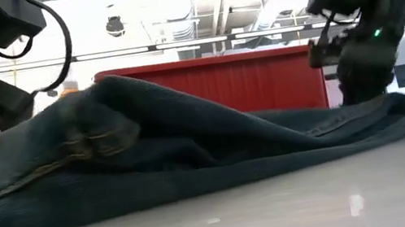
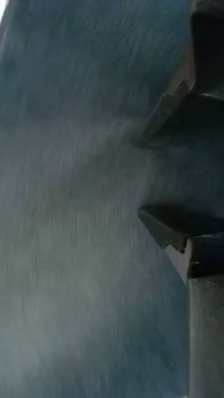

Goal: Fold Laundry from Bin
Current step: Fold the blue pants

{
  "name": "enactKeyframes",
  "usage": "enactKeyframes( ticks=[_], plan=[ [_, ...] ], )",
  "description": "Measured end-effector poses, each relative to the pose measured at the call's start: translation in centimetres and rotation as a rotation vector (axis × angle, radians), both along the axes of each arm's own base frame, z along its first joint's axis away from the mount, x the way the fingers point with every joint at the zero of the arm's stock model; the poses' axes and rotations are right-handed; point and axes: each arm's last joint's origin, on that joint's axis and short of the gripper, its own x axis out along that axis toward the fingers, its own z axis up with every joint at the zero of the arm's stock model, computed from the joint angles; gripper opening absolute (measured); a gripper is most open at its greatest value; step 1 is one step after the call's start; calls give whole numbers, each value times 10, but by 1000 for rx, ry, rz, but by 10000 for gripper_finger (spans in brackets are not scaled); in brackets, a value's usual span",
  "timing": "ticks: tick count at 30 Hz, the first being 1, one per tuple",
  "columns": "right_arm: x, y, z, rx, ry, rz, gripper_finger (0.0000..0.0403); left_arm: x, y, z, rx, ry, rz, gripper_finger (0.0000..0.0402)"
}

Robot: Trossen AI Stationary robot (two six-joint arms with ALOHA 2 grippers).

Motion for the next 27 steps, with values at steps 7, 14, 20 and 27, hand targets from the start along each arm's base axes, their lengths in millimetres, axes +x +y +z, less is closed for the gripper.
enactKeyframes(
  ticks=[7,14,20,27],
  plan=[
    [2,-22,3,-62,25,-119,195,-2,-4,1,-64,40,-10,123],
    [9,-25,70,52,-167,9,195,-2,-4,1,-71,40,-15,123],
    [-10,-45,89,-197,-227,-212,195,-4,-10,3,-139,54,-69,123],
    [-10,-54,41,-123,-231,-264,195,-5,-13,5,-184,-36,-195,123]
  ],
)
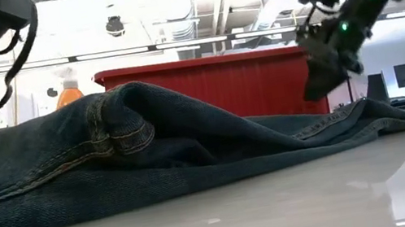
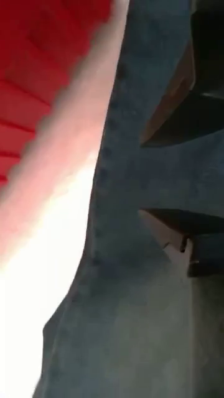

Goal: Fold Laundry from Bin
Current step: Fold the blue pants

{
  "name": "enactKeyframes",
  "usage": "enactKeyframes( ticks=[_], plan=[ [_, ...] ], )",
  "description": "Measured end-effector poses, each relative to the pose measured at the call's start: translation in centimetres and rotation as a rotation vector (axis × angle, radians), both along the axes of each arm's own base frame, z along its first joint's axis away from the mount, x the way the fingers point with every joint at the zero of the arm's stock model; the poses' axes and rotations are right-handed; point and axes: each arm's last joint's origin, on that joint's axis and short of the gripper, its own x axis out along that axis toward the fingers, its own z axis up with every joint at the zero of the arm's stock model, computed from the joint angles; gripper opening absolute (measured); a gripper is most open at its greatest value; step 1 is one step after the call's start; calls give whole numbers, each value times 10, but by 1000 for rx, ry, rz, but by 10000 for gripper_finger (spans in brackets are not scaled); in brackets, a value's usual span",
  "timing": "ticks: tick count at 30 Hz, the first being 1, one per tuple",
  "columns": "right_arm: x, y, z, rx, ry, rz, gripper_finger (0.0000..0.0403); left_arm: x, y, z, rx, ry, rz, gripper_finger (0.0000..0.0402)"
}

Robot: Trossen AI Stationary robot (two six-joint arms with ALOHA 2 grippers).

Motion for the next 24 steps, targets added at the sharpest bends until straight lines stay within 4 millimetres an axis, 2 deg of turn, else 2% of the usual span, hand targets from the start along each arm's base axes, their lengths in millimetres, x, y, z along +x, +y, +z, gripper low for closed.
enactKeyframes(
  ticks=[4,8,10,12,14,17,20,24],
  plan=[
    [0,-1,-23,28,45,-23,195,11,4,15,12,-175,35,123],
    [2,-2,-36,49,79,-46,195,29,11,43,46,-466,82,123],
    [4,-2,-39,55,85,-46,195,37,17,53,160,-626,139,123],
    [5,-2,-40,59,81,-44,195,45,21,54,304,-728,204,123],
    [5,-2,-41,66,85,-52,195,53,25,45,385,-744,207,123],
    [3,-4,-41,73,94,-68,195,65,30,21,429,-657,205,123],
    [1,-9,-41,78,96,-95,195,76,30,-7,397,-555,209,123],
    [-8,-15,-45,117,144,-167,195,82,25,-39,316,-379,193,123]
  ],
)
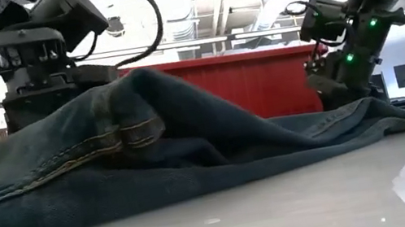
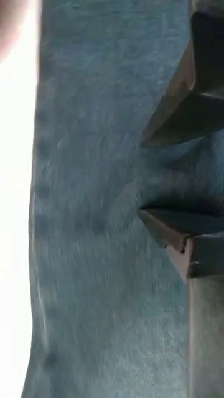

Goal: Fold Laundry from Bin
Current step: Fold the blue pants

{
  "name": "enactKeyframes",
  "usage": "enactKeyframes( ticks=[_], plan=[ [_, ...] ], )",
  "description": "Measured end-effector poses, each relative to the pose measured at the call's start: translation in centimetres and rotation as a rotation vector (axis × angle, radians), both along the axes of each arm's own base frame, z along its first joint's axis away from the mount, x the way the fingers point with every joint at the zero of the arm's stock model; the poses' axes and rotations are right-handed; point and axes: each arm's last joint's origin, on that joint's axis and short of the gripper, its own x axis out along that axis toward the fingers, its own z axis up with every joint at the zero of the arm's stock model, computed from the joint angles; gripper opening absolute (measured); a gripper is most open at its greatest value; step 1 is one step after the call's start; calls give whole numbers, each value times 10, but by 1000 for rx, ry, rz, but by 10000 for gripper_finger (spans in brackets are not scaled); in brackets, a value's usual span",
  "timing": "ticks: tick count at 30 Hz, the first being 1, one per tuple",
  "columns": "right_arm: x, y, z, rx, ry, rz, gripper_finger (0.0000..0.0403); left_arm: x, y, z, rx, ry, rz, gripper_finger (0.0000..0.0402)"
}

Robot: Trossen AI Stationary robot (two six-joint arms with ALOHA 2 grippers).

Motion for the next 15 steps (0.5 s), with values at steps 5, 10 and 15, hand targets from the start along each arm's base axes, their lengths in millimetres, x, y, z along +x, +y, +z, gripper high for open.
enactKeyframes(
  ticks=[5,10,15],
  plan=[
    [-11,-4,-4,40,90,-63,195,4,-11,-14,-124,50,-58,122],
    [-18,-9,-5,37,124,-145,194,2,-12,-10,-137,50,-30,122],
    [-23,-14,2,36,146,-182,180,-1,-12,-9,-159,85,-42,123]
  ],
)
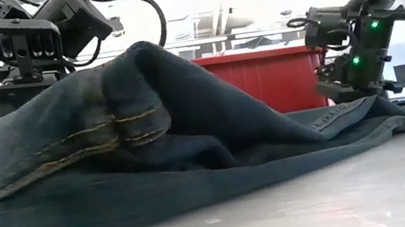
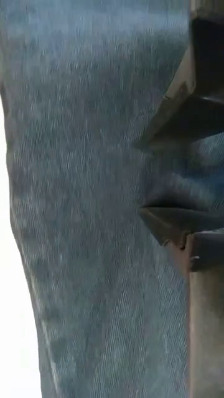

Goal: Fold Laundry from Bin
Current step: Fold the blue pants

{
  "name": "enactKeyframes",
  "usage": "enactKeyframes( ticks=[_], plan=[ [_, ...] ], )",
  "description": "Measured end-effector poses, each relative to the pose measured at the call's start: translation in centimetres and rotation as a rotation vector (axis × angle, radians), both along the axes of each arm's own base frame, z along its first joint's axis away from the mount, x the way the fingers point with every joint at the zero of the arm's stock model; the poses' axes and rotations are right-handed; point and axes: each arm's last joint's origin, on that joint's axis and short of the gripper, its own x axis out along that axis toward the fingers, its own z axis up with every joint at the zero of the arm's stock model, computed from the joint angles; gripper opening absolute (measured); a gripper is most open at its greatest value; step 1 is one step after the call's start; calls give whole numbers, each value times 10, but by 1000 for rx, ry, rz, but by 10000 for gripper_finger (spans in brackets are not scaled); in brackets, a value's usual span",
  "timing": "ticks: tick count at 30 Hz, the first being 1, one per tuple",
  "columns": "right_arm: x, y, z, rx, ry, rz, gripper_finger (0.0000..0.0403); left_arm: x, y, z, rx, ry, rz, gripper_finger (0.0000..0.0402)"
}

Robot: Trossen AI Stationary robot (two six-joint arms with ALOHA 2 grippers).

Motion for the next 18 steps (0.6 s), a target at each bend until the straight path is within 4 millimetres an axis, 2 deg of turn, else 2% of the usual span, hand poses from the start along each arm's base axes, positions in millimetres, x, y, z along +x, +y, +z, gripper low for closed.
enactKeyframes(
  ticks=[3,6,10,14,18],
  plan=[
    [-2,-2,20,-35,33,9,172,-6,-3,-2,-53,68,-39,123],
    [-7,-6,49,-118,82,-2,165,-9,-3,-2,-72,92,-70,123],
    [-18,-14,73,-91,123,52,159,-12,-6,-3,-76,101,-108,123],
    [-35,-34,72,59,54,27,164,-12,-5,-3,-70,96,-111,123],
    [-50,-55,65,95,70,-9,187,-12,-5,-3,-66,94,-111,123]
  ],
)
